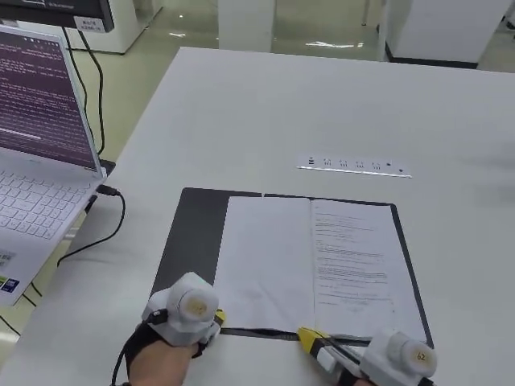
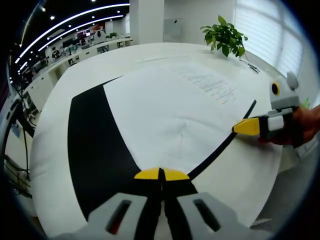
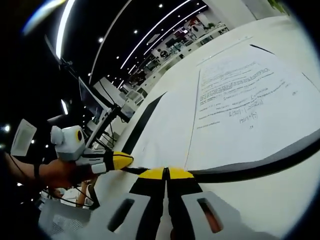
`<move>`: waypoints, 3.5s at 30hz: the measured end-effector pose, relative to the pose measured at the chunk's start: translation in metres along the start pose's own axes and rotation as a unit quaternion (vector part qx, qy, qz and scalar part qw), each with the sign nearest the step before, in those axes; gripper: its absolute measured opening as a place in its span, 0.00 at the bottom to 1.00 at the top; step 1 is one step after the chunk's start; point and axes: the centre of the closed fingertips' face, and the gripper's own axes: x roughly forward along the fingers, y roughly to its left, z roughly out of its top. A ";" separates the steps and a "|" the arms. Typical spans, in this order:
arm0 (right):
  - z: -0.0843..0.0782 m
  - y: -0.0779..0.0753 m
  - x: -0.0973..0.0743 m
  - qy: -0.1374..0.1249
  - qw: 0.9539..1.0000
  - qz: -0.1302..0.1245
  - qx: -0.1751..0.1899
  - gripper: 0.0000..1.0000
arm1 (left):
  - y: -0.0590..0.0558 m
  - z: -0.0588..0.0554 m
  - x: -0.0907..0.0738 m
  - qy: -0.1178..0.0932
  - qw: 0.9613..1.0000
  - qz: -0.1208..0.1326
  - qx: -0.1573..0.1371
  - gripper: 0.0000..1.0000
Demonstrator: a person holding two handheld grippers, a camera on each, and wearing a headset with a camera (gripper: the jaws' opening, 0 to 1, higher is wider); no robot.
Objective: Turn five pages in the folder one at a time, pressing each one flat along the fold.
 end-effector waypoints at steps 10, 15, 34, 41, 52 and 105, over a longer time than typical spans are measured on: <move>0.002 0.003 -0.006 0.007 1.000 0.002 0.003 0.00 | 0.000 0.000 0.000 -0.001 1.000 0.001 -0.016 0.00; 0.011 0.001 -0.018 -0.002 1.000 -0.002 0.013 0.00 | -0.003 0.001 0.000 0.008 1.000 -0.011 -0.026 0.02; 0.048 -0.022 -0.075 -0.026 0.996 -0.061 -0.063 0.25 | -0.041 0.039 -0.039 -0.044 0.998 -0.041 -0.024 0.26; 0.056 -0.027 -0.097 -0.028 0.994 -0.073 -0.083 0.31 | -0.035 0.048 -0.062 -0.063 0.997 -0.022 -0.026 0.33; 0.074 -0.033 -0.128 -0.039 0.989 -0.084 -0.114 0.42 | -0.028 0.057 -0.091 -0.086 0.996 0.003 -0.023 0.41; 0.064 -0.033 -0.179 -0.005 0.986 -0.081 -0.147 0.70 | -0.074 0.068 -0.098 -0.081 0.996 -0.019 -0.037 0.60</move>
